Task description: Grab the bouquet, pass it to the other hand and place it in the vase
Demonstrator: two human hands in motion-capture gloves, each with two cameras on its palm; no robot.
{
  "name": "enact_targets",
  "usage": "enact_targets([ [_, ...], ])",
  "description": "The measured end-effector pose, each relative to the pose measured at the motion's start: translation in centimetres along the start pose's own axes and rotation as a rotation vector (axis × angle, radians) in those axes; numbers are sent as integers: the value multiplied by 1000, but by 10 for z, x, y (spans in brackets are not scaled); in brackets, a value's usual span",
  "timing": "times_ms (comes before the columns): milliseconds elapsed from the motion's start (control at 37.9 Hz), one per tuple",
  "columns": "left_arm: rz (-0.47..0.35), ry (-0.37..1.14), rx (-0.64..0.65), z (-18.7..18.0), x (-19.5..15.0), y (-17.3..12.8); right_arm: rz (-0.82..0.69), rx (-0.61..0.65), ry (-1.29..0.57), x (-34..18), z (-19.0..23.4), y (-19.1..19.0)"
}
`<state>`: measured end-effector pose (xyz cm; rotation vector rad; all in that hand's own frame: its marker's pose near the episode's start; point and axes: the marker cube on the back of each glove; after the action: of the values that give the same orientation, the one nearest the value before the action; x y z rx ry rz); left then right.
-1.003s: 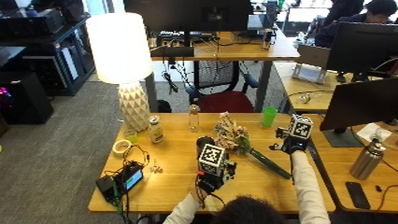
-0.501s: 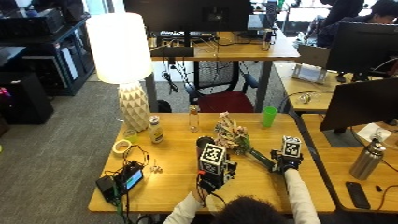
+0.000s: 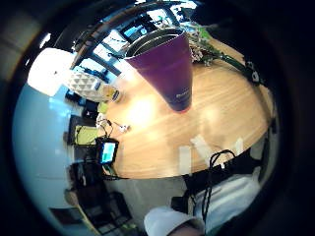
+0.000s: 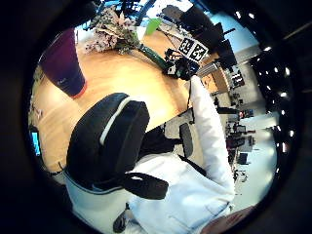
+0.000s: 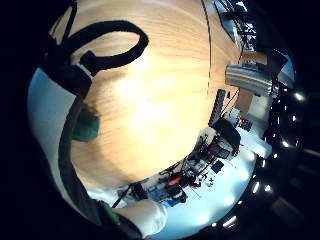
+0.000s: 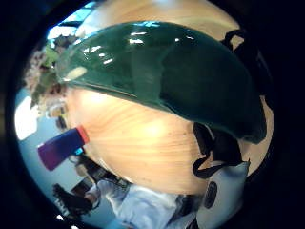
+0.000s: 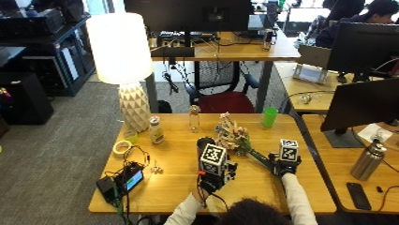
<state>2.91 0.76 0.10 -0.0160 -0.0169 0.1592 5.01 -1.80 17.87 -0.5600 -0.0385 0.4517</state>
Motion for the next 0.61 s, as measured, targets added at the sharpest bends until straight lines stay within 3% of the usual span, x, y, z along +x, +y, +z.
enact_targets([
  [132,-4,-18,-8,0,-1,0,-30,84,42,-5,-3,-11],
  [237,1,-16,-13,-1,-1,-1,-34,34,56,-7,-2,-6],
  [422,-13,5,-14,3,-5,-20,-73,47,-105,-4,-6,-7],
  [607,-53,53,-85,-4,-10,-43,25,479,-161,5,-19,-20],
])
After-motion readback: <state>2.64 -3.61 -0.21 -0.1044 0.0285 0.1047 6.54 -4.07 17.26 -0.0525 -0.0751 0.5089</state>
